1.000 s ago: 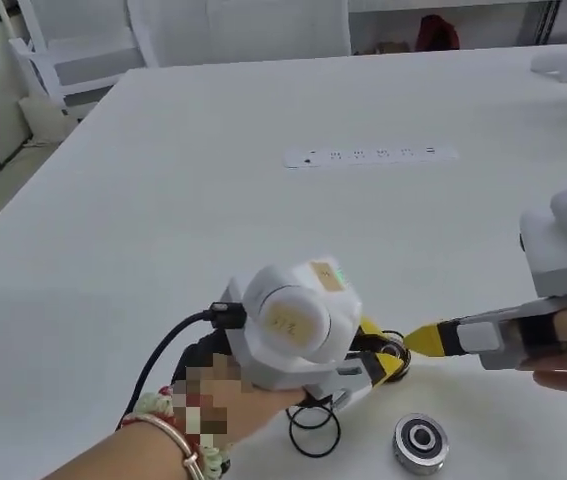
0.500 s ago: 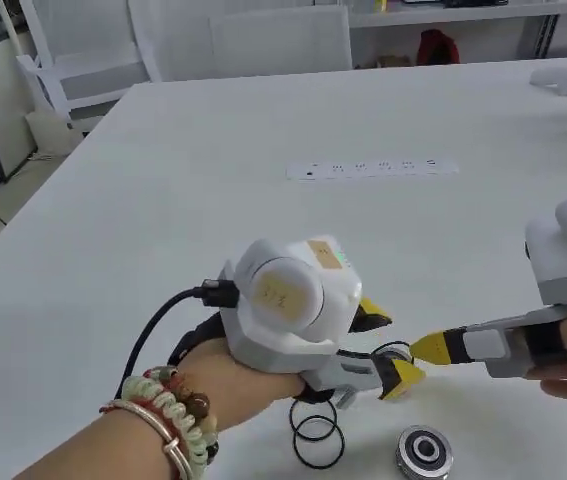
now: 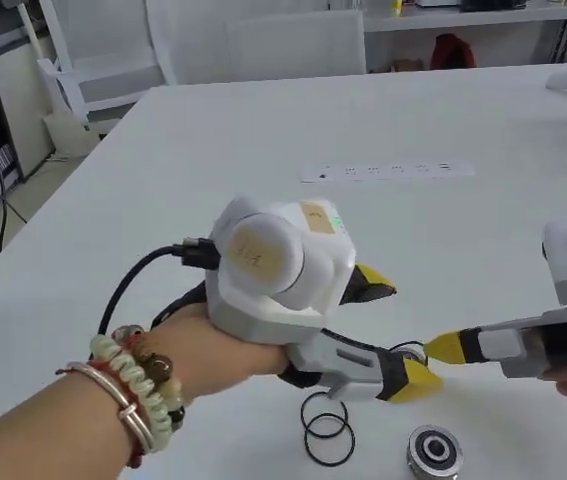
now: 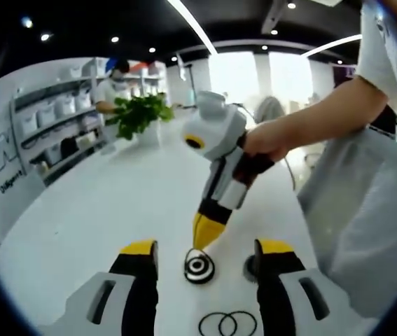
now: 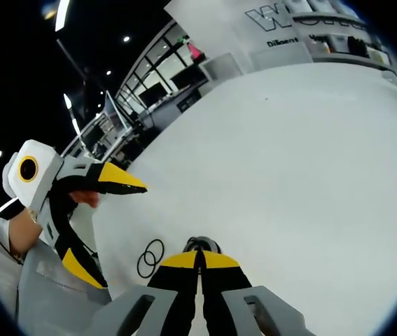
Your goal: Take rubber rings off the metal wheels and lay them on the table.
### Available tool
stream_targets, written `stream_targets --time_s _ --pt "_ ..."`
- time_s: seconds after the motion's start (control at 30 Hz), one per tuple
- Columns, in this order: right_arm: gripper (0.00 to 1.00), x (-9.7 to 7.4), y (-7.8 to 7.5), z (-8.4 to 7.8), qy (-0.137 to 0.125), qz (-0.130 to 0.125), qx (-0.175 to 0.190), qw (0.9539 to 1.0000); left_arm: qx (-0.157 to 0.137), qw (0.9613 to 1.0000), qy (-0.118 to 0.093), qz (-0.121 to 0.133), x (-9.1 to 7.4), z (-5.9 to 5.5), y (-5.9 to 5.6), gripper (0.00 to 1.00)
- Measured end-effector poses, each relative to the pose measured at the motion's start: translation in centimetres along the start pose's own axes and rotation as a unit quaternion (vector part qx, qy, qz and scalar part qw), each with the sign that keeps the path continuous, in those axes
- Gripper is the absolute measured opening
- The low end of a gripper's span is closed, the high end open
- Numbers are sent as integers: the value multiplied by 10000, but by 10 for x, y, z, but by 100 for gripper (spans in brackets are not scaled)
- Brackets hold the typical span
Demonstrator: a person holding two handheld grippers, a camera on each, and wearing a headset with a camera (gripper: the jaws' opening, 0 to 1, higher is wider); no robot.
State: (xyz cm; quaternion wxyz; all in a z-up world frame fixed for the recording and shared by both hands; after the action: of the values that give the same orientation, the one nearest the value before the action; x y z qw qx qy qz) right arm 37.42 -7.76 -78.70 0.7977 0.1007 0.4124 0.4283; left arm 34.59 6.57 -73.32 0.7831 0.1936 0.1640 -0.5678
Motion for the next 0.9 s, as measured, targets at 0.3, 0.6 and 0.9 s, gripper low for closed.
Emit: stream_targets --time_s 0.3,0.6,0.9 --pt "0 -7 -5 0 -55 -95 35 9999 60 9999 -21 105 -44 0 -5 67" --pt "0 -10 1 2 -61 -56 -106 9999 159 9994 64 296 -84 -7 -10 78" --pt "0 -17 5 9 -264 -13 -82 9996 -10 9977 143 659 -118 -20 -13 84"
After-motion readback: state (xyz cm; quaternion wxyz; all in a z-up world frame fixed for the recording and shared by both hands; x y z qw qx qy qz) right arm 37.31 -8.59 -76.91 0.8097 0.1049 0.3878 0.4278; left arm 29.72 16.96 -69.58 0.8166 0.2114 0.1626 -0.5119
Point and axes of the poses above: the centre of the closed fingertips' face, and the gripper's own axes: x roughly forward along the fingers, y roughly to its left, z roughly out of its top, the point moved 8 cm from there along -x, roughly backward along the fingers
